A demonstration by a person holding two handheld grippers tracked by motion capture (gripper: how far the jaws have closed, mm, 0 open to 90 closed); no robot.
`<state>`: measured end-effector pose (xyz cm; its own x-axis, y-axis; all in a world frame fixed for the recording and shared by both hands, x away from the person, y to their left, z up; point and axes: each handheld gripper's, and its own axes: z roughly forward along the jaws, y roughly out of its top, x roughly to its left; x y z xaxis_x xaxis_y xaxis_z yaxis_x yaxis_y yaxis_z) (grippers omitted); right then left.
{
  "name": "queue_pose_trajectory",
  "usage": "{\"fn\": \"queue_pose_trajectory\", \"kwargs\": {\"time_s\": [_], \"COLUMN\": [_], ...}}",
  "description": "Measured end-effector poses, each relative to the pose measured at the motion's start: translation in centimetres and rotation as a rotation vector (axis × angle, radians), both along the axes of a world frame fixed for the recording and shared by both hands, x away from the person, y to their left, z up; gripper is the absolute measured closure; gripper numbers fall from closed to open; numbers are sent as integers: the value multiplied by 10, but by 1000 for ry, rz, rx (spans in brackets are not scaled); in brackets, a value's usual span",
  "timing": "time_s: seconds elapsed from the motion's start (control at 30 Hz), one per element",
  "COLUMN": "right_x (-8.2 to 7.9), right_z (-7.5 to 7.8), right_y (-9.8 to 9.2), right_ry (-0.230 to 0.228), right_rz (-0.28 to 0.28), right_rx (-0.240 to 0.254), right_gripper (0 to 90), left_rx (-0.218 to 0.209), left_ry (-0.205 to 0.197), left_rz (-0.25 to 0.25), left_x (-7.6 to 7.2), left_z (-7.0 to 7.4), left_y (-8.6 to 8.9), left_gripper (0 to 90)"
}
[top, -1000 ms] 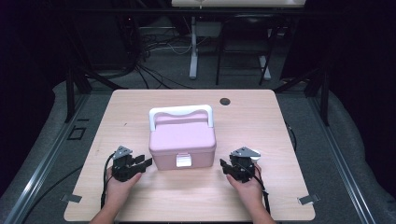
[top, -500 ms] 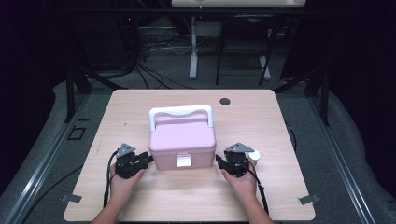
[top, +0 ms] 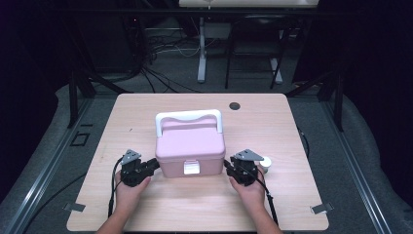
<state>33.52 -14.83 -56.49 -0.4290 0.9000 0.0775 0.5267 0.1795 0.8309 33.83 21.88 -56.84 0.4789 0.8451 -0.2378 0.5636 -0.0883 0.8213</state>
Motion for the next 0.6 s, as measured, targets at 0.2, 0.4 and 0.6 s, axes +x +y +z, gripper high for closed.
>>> {"fn": "queue_pose_trajectory", "kwargs": {"time_s": [0.2,0.4,0.6], "right_x": [-2,-4,-8], "right_z": [2,3,4], "right_y": [3,6,10], "right_ry": [-3,-5,-6], "right_rz": [10,25,30], "right_rx": [-8,-15,-40], "right_gripper": [781,855,898], "left_rx": [-7,-2,5], "left_ry": [4,2,2], "left_rz": [-6,-14,-25], "left_x": [-1,-1,-2], "left_z": [0,1,3], "left_y": [0,-1,-2], "left_gripper": [788,818,877]}}
